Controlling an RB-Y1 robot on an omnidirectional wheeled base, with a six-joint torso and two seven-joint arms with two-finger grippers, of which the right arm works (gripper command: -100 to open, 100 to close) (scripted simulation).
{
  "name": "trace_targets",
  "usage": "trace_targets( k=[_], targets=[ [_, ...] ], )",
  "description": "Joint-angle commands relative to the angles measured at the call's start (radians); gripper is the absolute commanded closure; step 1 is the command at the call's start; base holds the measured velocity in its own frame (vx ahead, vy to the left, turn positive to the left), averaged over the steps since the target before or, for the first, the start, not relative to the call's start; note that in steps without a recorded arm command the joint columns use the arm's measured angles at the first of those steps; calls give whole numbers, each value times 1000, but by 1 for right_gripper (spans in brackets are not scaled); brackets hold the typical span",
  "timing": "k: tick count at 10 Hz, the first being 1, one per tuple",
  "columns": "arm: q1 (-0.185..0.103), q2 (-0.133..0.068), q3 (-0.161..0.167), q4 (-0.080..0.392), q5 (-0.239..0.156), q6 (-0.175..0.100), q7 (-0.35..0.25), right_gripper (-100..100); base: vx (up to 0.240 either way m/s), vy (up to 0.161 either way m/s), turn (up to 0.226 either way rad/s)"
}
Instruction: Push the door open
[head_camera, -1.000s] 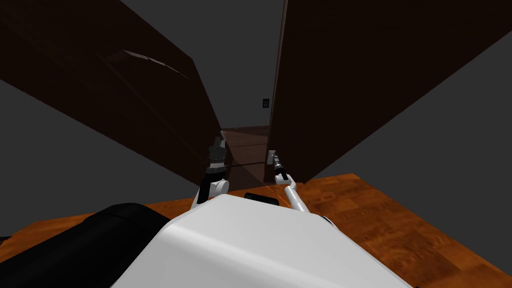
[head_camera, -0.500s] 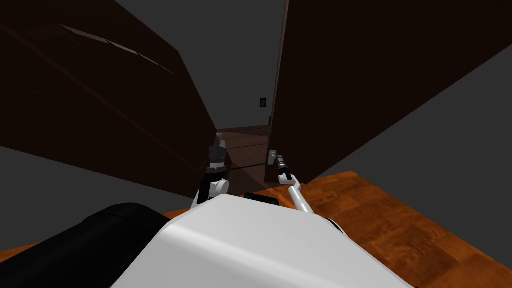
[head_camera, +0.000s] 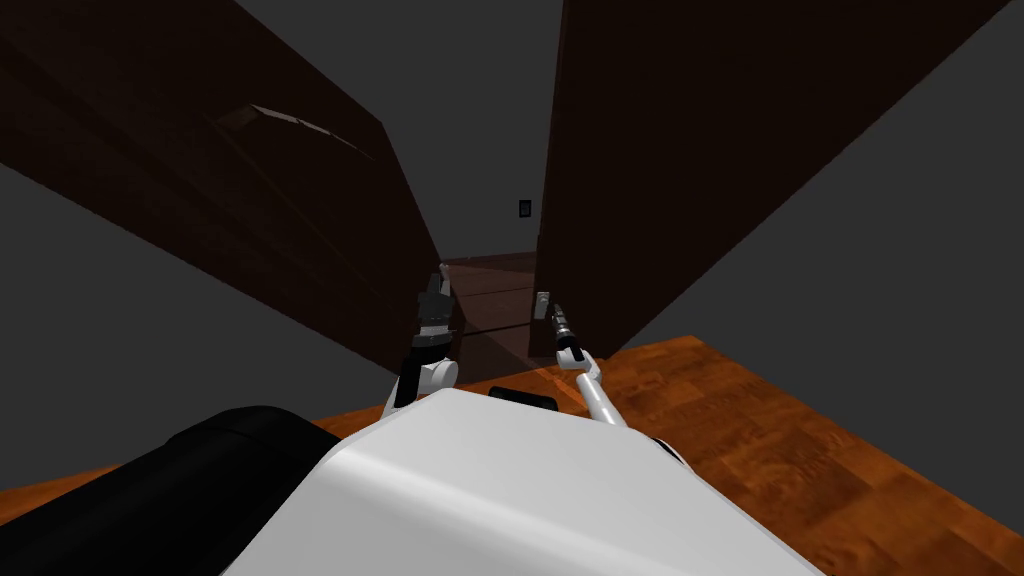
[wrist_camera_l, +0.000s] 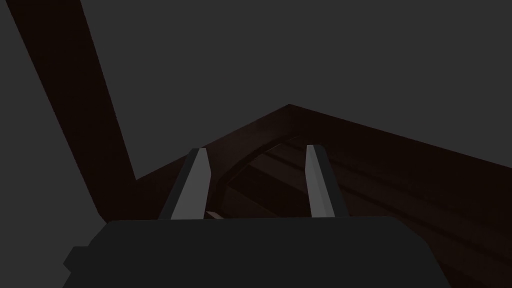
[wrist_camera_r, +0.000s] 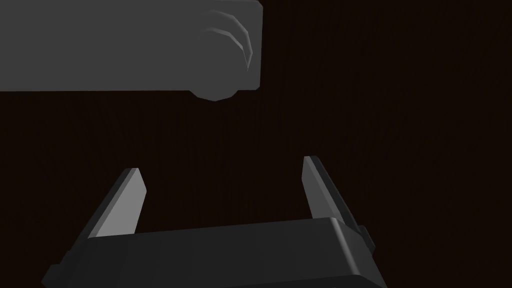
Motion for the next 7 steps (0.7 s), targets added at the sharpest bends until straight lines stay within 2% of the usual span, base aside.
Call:
trace_targets(
  k=[1,2,3,4,7],
  targets=[
    [4,12,4,-3,-3,1,-4,-100,-251,23,-24],
    [6,25,5,-6,-4,1,-6,-100,-263,37,-28],
    [-1,19,2,6,-3,-3,-3,-100,-112,16,-7],
    [-2,7,-2,11,-4,-8,-2,-100,77,41,28],
    [-4,0,-7,15,-4,-14,0,-100,182,41,16]
  ],
)
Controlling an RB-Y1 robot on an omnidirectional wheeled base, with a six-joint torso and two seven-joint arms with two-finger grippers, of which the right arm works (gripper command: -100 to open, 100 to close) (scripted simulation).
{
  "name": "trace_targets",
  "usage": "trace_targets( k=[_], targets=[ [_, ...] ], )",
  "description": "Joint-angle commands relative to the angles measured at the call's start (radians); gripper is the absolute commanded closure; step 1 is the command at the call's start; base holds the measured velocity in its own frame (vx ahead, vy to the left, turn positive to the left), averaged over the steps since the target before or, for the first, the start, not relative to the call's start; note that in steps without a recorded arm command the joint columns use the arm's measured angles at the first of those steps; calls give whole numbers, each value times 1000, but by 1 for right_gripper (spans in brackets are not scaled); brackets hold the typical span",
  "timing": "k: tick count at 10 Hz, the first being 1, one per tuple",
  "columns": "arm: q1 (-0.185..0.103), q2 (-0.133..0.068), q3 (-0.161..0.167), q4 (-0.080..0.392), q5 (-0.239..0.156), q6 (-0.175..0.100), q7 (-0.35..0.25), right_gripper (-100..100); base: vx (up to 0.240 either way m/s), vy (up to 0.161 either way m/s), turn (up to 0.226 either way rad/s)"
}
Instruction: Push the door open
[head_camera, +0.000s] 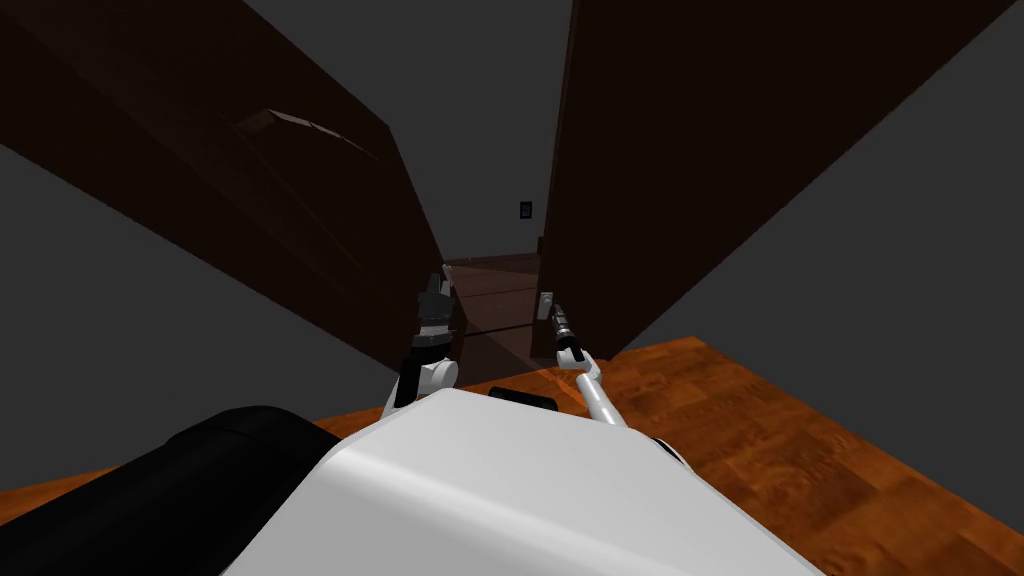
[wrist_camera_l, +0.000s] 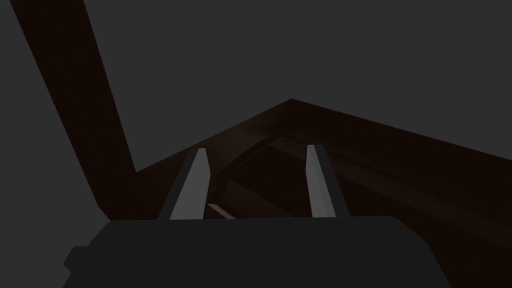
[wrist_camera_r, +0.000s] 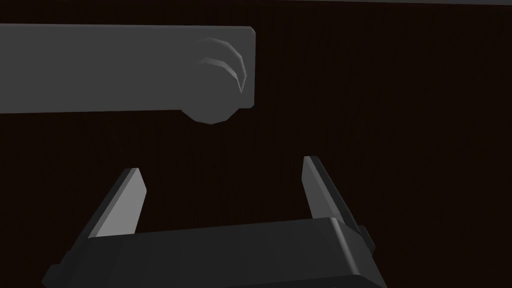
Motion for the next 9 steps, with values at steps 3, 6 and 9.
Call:
trace_targets(
  k=[3,6,9],
  targets=[
    [-4,9,-10,11,-1,-12,4,-100,206,41,22],
    [-6,11,-10,14,-1,-13,4,100,88,23,7],
    [-6,11,-10,14,-1,-13,4,100,-24,-7,3]
  ],
)
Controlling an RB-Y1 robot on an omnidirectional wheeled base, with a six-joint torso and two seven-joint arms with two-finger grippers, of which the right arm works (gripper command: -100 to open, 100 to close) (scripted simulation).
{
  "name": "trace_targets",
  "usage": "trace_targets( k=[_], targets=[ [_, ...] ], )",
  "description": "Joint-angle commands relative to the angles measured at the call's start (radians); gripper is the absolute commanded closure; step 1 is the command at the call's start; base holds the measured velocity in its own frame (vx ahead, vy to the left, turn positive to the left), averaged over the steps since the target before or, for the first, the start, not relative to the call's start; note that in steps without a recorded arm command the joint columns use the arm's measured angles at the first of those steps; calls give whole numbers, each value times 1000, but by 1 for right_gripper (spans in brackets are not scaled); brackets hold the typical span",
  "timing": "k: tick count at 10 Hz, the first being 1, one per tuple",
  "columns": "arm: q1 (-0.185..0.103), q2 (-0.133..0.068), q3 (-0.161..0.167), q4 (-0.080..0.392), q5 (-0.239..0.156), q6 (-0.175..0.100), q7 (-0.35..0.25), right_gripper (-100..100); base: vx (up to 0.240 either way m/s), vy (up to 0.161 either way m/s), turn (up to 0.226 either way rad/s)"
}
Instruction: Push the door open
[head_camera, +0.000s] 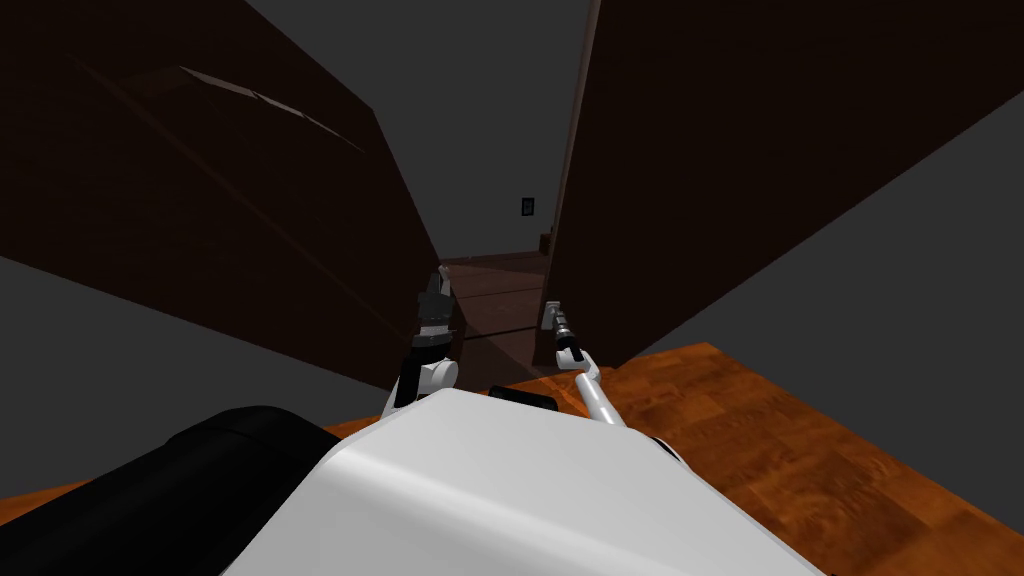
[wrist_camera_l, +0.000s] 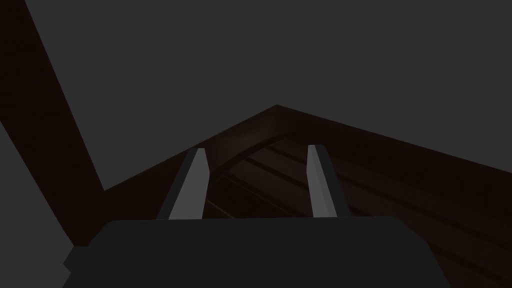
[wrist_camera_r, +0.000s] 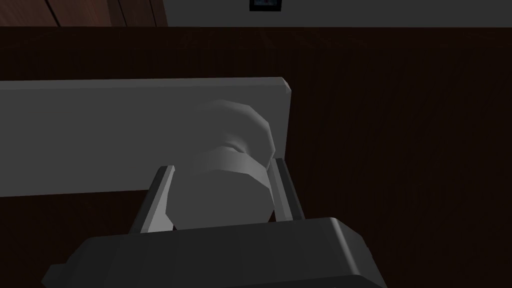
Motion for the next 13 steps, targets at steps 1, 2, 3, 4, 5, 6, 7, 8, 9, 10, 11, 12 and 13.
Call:
trace_targets(
  k=[1,2,3,4,5,6,7,8,9,10,11,12,13],
  targets=[
    [0,0,0,-1,0,0,-1,100,-10,-1,-3],
    [0,0,0,-1,0,0,-1,100,0,0,0],
    [1,-8,-12,3,-3,1,3,100,121,46,-26],
    [1,-10,-15,3,-3,1,3,100,162,59,-41],
    [0,-14,-23,4,-5,1,5,100,171,56,-33],
    [0,-18,-31,5,-7,1,7,100,189,69,-11],
    [-1,-23,-41,6,-9,2,9,100,173,103,-27],
    [-2,-27,-52,7,-11,2,11,100,172,102,-82],
    [-3,-31,-64,8,-14,2,14,100,175,100,-79],
    [-3,-35,-76,9,-16,2,17,100,163,104,-87],
    [-4,-37,-82,10,-18,2,18,100,172,97,-34],
    [-5,-40,-96,11,-21,2,21,100,153,123,-51],
    [-6,-43,-110,13,-24,2,24,100,146,139,-85]
  ],
)
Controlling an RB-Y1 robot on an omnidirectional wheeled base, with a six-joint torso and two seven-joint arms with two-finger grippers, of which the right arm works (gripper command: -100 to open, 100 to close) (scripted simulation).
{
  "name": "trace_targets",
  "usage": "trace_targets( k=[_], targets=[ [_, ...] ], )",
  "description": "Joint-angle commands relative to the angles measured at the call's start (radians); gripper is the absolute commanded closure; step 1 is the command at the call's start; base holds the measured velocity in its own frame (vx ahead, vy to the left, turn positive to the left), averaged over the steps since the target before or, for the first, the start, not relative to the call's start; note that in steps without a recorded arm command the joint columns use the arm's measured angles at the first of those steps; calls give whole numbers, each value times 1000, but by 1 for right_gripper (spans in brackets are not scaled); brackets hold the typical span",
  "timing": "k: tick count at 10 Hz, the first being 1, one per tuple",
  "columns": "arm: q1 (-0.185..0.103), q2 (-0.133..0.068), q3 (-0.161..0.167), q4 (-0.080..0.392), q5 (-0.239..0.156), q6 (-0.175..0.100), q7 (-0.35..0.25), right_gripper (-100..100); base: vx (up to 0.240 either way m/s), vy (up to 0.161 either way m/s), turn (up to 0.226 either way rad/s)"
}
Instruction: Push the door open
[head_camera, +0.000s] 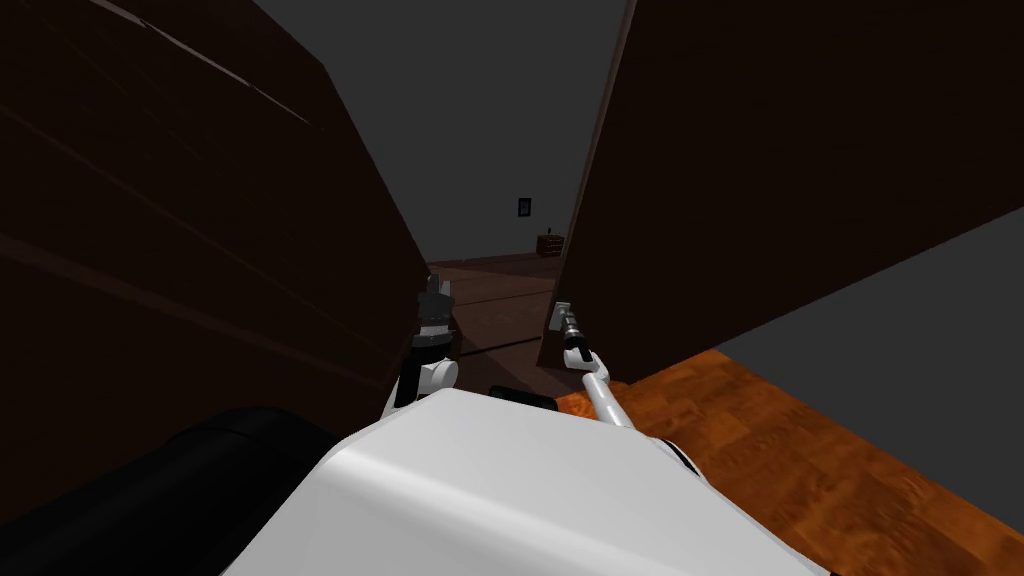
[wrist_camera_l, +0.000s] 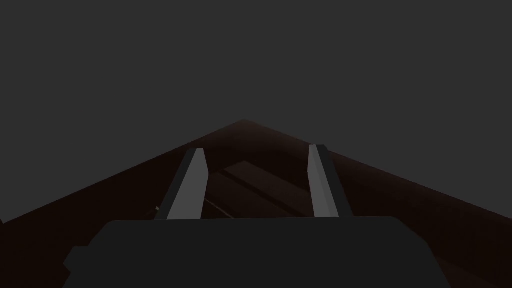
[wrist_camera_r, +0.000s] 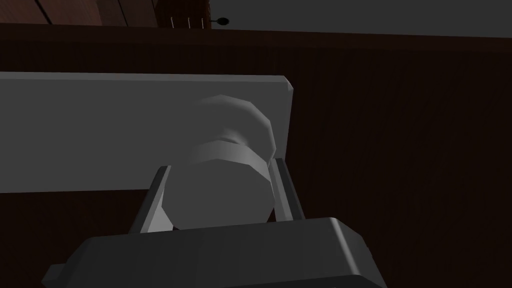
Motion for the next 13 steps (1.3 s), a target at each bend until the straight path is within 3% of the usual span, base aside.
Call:
trace_targets(
  k=[1,5,6,10,13],
  targets=[
    [9,-15,-33,-20,-6,6,6,100,181,117,-79],
    [5,-20,-84,-15,-17,7,18,100,184,98,-103],
    [7,-13,-70,-14,-15,11,15,-100,-41,68,-43],
    [9,-4,-64,-22,-18,14,10,-100,-192,29,-8],
    [11,15,-56,-31,-21,17,5,-100,-232,68,-20]
  ],
)
